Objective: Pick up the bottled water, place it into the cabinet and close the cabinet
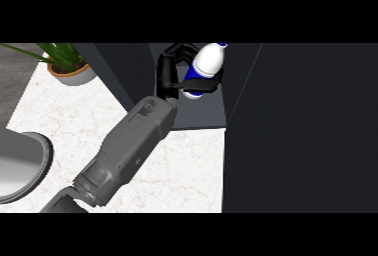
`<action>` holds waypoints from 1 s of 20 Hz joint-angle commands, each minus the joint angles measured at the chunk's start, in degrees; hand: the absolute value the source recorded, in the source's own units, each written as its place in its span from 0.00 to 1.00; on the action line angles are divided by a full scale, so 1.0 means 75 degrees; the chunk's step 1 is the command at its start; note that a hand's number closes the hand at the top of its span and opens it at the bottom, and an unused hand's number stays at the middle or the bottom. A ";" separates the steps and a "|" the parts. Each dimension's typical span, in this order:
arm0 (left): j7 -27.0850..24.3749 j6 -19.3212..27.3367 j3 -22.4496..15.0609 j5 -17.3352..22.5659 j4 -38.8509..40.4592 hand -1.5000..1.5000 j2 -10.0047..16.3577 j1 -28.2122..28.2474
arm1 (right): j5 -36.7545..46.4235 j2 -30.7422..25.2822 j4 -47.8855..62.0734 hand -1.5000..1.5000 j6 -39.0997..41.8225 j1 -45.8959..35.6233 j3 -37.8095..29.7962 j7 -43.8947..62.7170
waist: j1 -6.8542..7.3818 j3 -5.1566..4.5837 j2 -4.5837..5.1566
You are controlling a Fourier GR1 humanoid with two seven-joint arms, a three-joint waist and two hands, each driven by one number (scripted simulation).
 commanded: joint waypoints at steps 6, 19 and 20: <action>0.0004 -0.0068 0.0068 -0.0416 0.1842 0.00 -0.0007 -0.1032 | -0.0745 0.0013 -0.0482 0.00 -0.0128 -0.0131 -0.0042 0.0499 | 0.0008 -0.0001 0.0022; -0.0898 -0.1211 0.1087 -0.0021 0.2017 0.00 0.0037 -0.1444 | -0.0454 0.0151 -0.0454 0.00 0.0027 -0.0107 -0.0003 0.0385 | 0.0076 -0.0005 -0.0014; -0.0765 -0.1549 0.1046 -0.0038 0.1978 0.00 0.0148 -0.1525 | -0.0913 0.0052 -0.1062 0.00 -0.0148 0.0066 -0.0053 0.0714 | 0.0102 -0.0012 -0.0008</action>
